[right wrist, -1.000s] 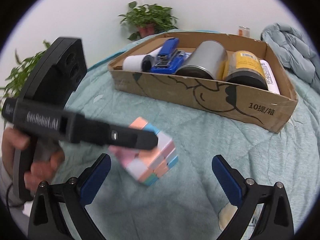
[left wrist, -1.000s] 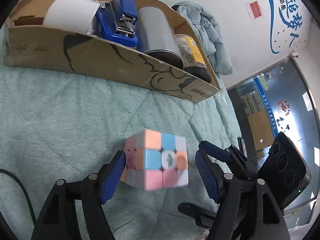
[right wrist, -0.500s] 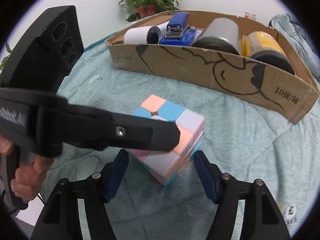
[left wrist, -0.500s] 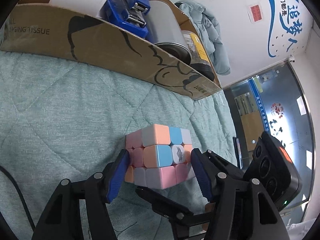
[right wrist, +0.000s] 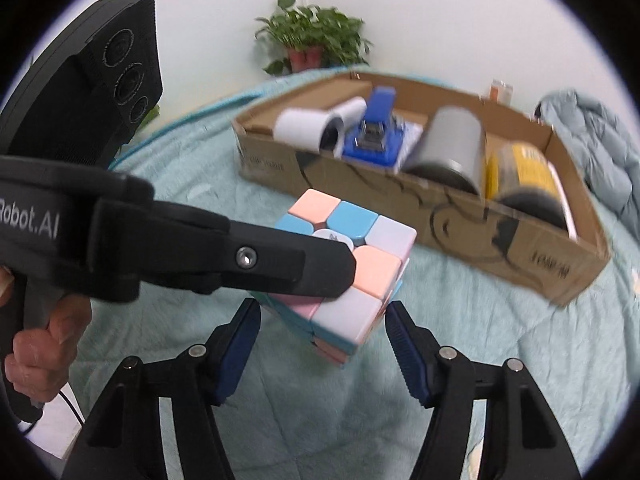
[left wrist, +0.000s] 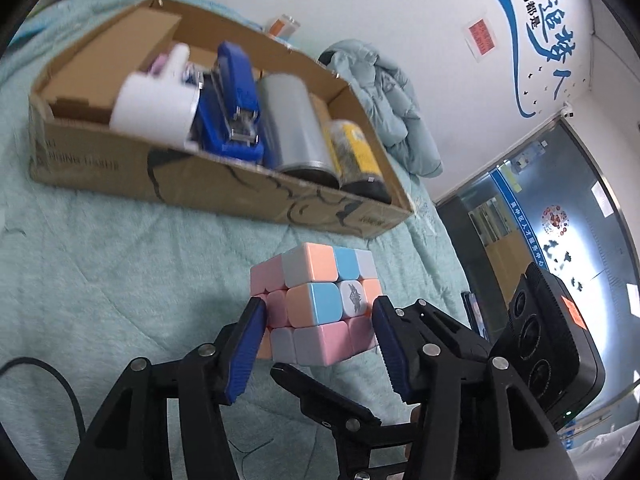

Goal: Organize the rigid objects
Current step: 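Carry the cube into the box corner and open the left tool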

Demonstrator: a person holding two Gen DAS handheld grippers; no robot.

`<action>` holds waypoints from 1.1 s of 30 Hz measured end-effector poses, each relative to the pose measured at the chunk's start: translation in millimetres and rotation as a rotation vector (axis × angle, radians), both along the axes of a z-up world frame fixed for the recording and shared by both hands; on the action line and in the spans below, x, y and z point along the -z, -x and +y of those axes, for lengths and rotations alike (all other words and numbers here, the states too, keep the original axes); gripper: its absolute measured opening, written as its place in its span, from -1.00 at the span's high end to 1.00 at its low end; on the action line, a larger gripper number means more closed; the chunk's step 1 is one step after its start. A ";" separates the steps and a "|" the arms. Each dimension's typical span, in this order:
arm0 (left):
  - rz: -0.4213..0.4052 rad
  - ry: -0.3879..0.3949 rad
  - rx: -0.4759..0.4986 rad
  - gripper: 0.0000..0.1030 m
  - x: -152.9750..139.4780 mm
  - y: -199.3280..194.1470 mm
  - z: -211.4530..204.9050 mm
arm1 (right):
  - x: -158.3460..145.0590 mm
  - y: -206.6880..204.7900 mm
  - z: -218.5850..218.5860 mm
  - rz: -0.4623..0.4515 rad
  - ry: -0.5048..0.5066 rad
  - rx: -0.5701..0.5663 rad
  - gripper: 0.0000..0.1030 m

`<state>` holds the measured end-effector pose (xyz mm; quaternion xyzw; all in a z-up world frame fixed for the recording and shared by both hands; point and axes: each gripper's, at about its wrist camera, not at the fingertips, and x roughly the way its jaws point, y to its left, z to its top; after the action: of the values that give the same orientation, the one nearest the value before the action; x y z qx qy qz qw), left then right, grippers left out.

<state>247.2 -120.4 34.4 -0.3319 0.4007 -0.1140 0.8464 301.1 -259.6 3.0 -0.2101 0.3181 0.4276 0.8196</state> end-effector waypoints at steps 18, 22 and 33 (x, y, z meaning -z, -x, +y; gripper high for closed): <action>-0.120 -0.125 -0.170 -0.01 -102.9 -57.4 146.1 | -86.2 -69.0 132.7 -0.119 -0.070 -0.164 -0.24; -0.068 -0.074 -0.190 -0.01 -91.5 -84.2 193.6 | -84.7 -96.1 169.5 -0.097 -0.043 -0.172 -0.24; 0.007 -0.205 -0.287 -0.69 -60.0 -79.3 208.5 | -56.5 -112.6 179.9 0.045 -0.057 -0.116 -0.68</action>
<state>326.5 88.2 94.4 -0.2983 0.3617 0.0507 0.8819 413.7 -79.7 59.5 -0.1950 0.3114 0.4880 0.7917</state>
